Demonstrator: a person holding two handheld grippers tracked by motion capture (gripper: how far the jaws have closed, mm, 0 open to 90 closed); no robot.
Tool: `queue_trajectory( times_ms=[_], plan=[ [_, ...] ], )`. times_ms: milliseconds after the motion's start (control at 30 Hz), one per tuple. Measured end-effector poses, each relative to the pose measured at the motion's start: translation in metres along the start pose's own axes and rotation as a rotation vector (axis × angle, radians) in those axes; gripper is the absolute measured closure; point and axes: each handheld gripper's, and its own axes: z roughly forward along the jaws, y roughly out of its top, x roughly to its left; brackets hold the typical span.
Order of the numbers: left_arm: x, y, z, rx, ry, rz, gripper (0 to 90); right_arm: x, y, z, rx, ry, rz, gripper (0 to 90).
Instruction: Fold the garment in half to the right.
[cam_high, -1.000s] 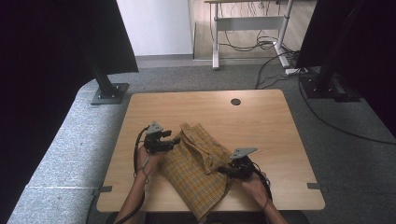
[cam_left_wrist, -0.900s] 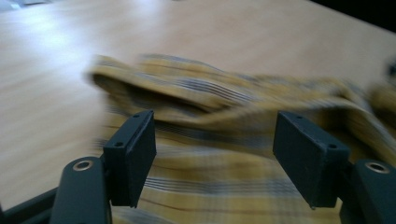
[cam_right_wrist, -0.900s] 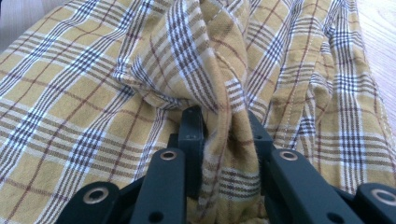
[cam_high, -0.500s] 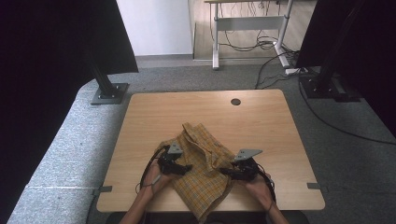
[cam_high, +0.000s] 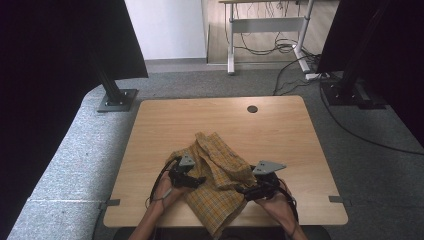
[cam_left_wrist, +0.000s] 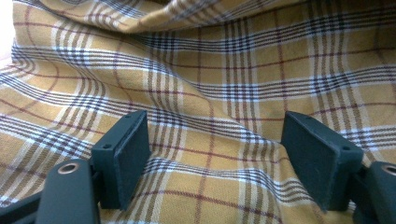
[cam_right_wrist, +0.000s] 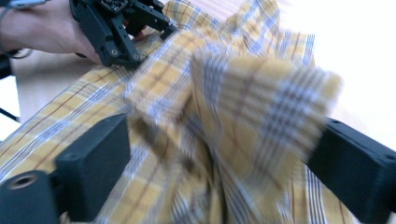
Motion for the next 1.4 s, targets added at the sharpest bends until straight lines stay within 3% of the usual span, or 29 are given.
queue_trajectory(
  times_ms=[100, 167, 333, 367, 533, 633, 700, 833, 1067, 1233, 1400],
  plan=[
    [0.000, 0.000, 0.000, 0.002, 0.001, -0.001, 24.1, 0.010, 0.010, 0.015, 0.014, -0.030, -0.060, 2.6],
    [-0.001, 0.000, 0.000, 0.001, 0.002, -0.002, 24.1, 0.013, 0.012, 0.029, 0.022, -0.024, -0.083, 0.7],
    [-0.001, -0.001, -0.001, 0.002, 0.003, 0.000, 24.1, 0.009, 0.002, 0.062, 0.136, -0.064, -0.160, 2.7],
    [-0.001, -0.001, -0.001, 0.005, 0.003, 0.000, 24.2, 0.007, -0.001, 0.064, 0.136, -0.078, -0.168, 4.7],
    [-0.002, 0.000, -0.001, 0.008, 0.005, -0.002, 24.4, -0.006, -0.002, 0.047, 0.053, -0.180, -0.125, 9.2],
    [-0.002, 0.000, -0.001, 0.009, 0.007, -0.002, 24.4, -0.020, -0.005, 0.035, 0.018, -0.207, -0.045, 9.2],
    [-0.002, 0.000, -0.001, 0.009, 0.005, -0.001, 24.4, -0.030, -0.009, 0.028, 0.022, -0.241, -0.016, 9.3],
    [-0.002, 0.000, -0.001, 0.008, 0.005, -0.001, 24.4, -0.050, -0.022, 0.012, 0.011, -0.224, 0.090, 8.7],
    [-0.002, 0.000, -0.001, 0.011, 0.006, 0.001, 24.3, -0.072, -0.042, -0.029, 0.028, -0.281, 0.167, 9.1],
    [-0.002, 0.001, -0.001, 0.014, 0.006, -0.002, 23.8, -0.074, -0.036, -0.050, -0.046, -0.252, 0.211, 9.1],
    [-0.002, 0.001, -0.002, 0.004, 0.016, -0.010, 21.3, -0.059, -0.010, -0.035, -0.071, -0.164, 0.151, 8.4]
  ],
)
